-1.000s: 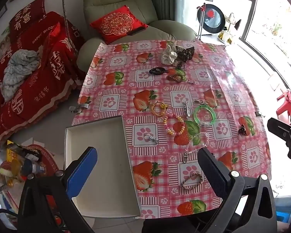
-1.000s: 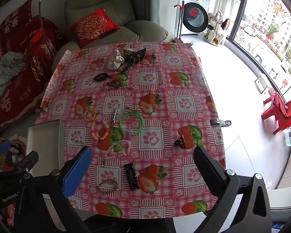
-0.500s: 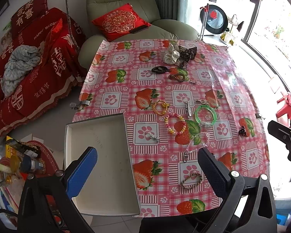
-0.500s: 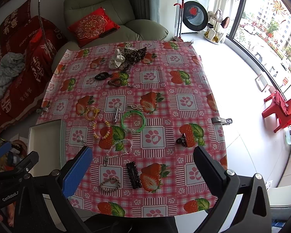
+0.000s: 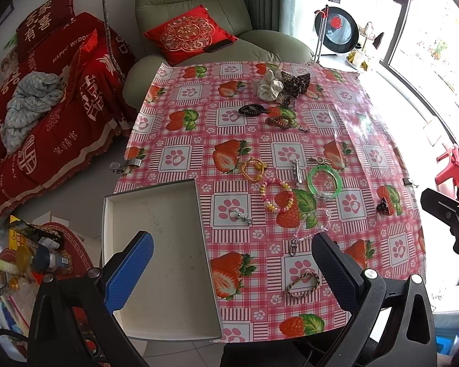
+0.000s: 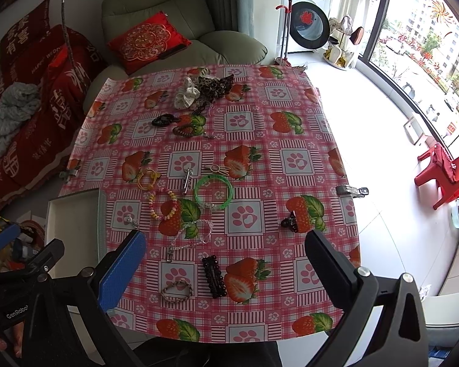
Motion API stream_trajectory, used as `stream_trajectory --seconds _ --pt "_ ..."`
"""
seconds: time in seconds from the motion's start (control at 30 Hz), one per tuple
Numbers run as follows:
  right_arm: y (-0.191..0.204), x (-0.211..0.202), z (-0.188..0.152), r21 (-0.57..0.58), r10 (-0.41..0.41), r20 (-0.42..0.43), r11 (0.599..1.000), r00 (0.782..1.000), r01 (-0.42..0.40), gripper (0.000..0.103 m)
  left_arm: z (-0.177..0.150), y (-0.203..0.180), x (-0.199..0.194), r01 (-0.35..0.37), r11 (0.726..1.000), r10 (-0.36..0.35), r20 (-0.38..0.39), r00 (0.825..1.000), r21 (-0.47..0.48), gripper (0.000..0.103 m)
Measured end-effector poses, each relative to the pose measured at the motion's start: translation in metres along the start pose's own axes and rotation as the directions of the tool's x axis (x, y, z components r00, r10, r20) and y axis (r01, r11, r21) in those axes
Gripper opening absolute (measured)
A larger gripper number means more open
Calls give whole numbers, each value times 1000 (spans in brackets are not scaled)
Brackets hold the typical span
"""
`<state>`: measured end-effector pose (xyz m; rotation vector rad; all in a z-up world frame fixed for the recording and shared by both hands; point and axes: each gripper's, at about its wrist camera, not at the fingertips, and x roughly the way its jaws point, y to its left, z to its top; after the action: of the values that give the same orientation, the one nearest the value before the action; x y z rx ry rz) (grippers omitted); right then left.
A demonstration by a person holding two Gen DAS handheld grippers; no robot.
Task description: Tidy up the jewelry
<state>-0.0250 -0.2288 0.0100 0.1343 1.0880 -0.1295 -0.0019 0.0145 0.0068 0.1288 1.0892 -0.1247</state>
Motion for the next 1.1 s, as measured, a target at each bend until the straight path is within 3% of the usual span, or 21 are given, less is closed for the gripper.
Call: stream_trajectory --seconds 1.1 --pt "4 1 1 -4 10 -11 1000 1000 -10 103 0 2 1 0 1000 0 -4 1000 -2 103"
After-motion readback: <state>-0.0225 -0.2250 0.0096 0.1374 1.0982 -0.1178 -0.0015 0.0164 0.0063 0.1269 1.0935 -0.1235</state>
